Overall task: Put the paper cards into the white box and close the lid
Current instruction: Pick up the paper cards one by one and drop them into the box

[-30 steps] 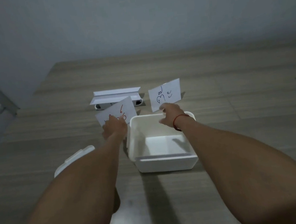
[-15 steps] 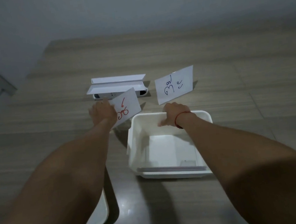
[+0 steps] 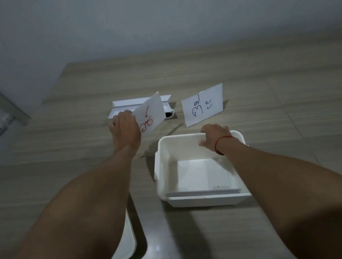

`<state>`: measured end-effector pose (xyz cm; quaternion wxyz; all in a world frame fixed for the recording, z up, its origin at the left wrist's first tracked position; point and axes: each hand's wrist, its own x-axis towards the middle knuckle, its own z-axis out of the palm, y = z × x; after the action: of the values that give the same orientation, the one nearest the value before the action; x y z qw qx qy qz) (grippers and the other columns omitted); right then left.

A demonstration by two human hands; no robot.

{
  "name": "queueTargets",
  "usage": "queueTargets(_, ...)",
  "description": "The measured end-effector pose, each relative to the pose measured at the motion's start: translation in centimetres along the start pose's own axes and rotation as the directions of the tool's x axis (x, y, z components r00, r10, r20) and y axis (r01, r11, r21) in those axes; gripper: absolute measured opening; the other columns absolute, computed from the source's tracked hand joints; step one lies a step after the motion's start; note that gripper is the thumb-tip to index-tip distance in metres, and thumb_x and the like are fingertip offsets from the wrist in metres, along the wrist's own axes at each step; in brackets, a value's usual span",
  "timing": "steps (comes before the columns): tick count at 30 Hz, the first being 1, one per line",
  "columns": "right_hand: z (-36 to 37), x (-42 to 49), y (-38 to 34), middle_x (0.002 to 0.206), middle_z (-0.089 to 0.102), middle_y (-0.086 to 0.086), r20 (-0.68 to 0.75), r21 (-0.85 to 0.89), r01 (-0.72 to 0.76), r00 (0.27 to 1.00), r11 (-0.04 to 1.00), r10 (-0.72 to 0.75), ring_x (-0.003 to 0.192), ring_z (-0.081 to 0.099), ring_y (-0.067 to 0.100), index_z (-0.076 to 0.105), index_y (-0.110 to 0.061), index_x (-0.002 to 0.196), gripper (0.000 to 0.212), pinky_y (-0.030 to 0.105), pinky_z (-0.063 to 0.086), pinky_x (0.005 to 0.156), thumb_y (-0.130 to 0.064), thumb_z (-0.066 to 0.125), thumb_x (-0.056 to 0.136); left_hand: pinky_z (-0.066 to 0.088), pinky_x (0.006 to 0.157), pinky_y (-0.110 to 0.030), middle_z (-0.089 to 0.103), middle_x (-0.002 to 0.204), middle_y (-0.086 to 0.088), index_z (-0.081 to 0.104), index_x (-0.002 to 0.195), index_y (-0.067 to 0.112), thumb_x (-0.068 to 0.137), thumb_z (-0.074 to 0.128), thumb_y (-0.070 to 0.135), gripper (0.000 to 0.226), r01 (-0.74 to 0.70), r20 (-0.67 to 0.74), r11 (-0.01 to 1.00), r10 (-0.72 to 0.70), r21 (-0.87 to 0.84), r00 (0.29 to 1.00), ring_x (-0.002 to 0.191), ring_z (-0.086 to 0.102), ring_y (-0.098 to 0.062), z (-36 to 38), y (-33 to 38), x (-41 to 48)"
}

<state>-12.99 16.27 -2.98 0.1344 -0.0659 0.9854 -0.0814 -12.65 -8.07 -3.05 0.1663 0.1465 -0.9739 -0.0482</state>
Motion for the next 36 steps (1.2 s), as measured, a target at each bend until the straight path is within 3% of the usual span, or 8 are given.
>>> queueTargets(4,-0.6,-2.4,2.3,0.136,0.052,0.007,-0.042,-0.056,-0.139,0.99,0.989,0.137,0.129,0.046,0.027,0.051,-0.019,0.129,0.035,0.041,0.034,0.106,-0.018,0.05,0.094,0.033,0.086,-0.041,0.06,0.105,-0.017,0.058,0.105,0.006,0.099,0.035,0.032,0.035,-0.104,-0.182,0.992,0.089,-0.077,0.979,0.1,0.052,-0.034,-3.2,1.6,0.2)
queueTargets(10,-1.1,-6.1,4.8,0.147,0.035,0.019,0.023,0.158,-0.287,0.958,0.945,0.287,0.135,0.038,0.038,0.034,-0.007,0.142,0.049,0.043,0.036,0.109,-0.003,0.04,0.093,0.024,0.077,-0.035,0.061,0.092,-0.014,0.058,0.094,0.008,0.098,0.037,0.037,0.036,-0.284,-0.329,0.948,0.225,-0.144,0.917,0.088,0.052,-0.03,-7.0,6.2,-1.8)
queueTargets(18,-0.3,-9.8,4.7,0.142,0.045,0.021,0.075,0.27,-0.378,0.925,0.885,0.372,0.131,0.047,0.035,0.04,0.0,0.137,0.045,0.039,0.041,0.105,-0.005,0.047,0.092,0.034,0.076,-0.034,0.054,0.085,-0.006,0.053,0.088,0.014,0.097,0.027,0.042,0.04,-0.383,-0.18,0.905,0.352,-0.184,0.918,0.079,0.047,-0.024,-5.0,7.6,-10.6)
queueTargets(23,0.1,-10.5,4.6,0.142,0.046,0.021,0.042,0.277,-0.397,0.915,0.875,0.401,0.13,0.048,0.035,0.042,-0.001,0.137,0.046,0.039,0.042,0.103,-0.004,0.047,0.091,0.034,0.078,-0.035,0.06,0.089,-0.005,0.056,0.09,0.015,0.098,0.032,0.044,0.038,-0.438,0.107,0.877,0.463,-0.196,0.88,0.086,0.053,-0.027,-2.1,6.4,-14.5)
queueTargets(27,0.3,-10.6,4.4,0.142,0.046,0.02,0.024,0.296,-0.404,0.909,0.866,0.416,0.13,0.048,0.035,0.043,-0.001,0.138,0.045,0.04,0.041,0.105,-0.006,0.045,0.093,0.037,0.063,-0.034,0.057,0.072,-0.004,0.045,0.06,0.019,0.096,0.029,0.054,0.052,-0.248,0.431,0.893,0.405,-0.375,0.807,0.079,0.059,-0.032,-1.4,5.9,-16.2)
queueTargets(29,0.3,-10.7,4.3,0.141,0.047,0.02,0.019,0.299,-0.406,0.908,0.864,0.419,0.13,0.049,0.035,0.044,-0.001,0.137,0.045,0.04,0.041,0.105,-0.005,0.046,0.092,0.04,0.063,-0.034,0.06,0.075,-0.008,0.044,0.06,0.017,0.096,0.031,0.051,0.051,-0.213,0.411,0.9,0.371,-0.38,0.833,0.08,0.059,-0.032,-1.8,5.7,-16.0)
queueTargets(33,0.3,-10.4,4.3,0.14,0.047,0.019,0.01,0.291,-0.41,0.905,0.864,0.426,0.129,0.049,0.034,0.046,-0.002,0.134,0.041,0.04,0.042,0.104,-0.005,0.045,0.093,0.045,0.085,-0.038,0.06,0.108,-0.011,0.06,0.105,0.011,0.094,0.048,0.031,0.026,-0.182,0.097,0.949,0.213,-0.256,0.972,0.102,0.056,-0.029,-2.5,5.2,-14.0)
queueTargets(36,0.3,-9.5,4.1,0.14,0.048,0.018,-0.005,0.279,-0.41,0.903,0.868,0.429,0.129,0.049,0.034,0.047,-0.003,0.133,0.04,0.04,0.042,0.104,-0.005,0.045,0.093,0.042,0.094,-0.04,0.052,0.126,-0.014,0.048,0.127,0.01,0.094,0.049,0.03,0.039,0.132,0.28,0.966,-0.067,-0.223,0.958,0.115,0.05,-0.031,-2.1,4.6,-12.8)
